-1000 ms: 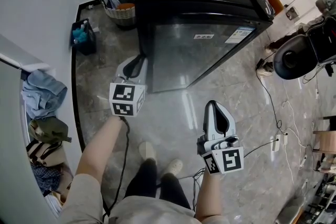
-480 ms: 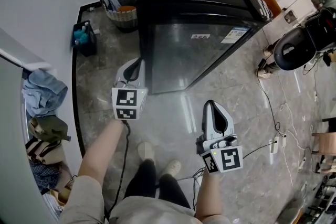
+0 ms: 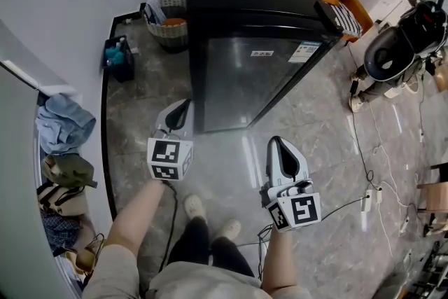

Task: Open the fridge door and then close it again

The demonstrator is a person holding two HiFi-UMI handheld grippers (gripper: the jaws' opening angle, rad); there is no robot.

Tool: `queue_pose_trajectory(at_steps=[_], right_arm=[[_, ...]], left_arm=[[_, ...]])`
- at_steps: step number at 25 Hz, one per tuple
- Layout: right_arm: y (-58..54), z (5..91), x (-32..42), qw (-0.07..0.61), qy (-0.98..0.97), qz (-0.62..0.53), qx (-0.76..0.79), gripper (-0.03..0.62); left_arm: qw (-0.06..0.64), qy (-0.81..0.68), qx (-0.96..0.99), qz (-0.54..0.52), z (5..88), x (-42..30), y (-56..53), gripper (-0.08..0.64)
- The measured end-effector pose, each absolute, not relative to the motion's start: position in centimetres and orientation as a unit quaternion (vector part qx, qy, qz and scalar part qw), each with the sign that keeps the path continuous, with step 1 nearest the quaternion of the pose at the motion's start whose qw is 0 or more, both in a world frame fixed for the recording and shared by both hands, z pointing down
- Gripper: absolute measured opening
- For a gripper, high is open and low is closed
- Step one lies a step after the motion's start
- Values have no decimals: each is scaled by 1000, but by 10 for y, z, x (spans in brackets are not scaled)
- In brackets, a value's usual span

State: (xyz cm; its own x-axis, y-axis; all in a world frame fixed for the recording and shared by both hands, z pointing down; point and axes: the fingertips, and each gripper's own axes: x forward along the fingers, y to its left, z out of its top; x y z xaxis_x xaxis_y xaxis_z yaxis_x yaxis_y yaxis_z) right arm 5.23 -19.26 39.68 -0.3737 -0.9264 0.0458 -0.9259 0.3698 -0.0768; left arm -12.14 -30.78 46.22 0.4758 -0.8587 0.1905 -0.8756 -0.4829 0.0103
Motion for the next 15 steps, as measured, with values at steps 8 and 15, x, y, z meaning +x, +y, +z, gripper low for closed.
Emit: queue_pose_trajectory(at_steps=[8, 15], right_arm=[[-169, 373, 53, 4, 837, -39, -545, -12], [-145, 351, 52, 7, 848, -32, -530, -11]], left_arm=[[25, -488, 870, 59, 405, -110, -244, 2], [32, -497, 867, 28, 361, -108, -200, 2]])
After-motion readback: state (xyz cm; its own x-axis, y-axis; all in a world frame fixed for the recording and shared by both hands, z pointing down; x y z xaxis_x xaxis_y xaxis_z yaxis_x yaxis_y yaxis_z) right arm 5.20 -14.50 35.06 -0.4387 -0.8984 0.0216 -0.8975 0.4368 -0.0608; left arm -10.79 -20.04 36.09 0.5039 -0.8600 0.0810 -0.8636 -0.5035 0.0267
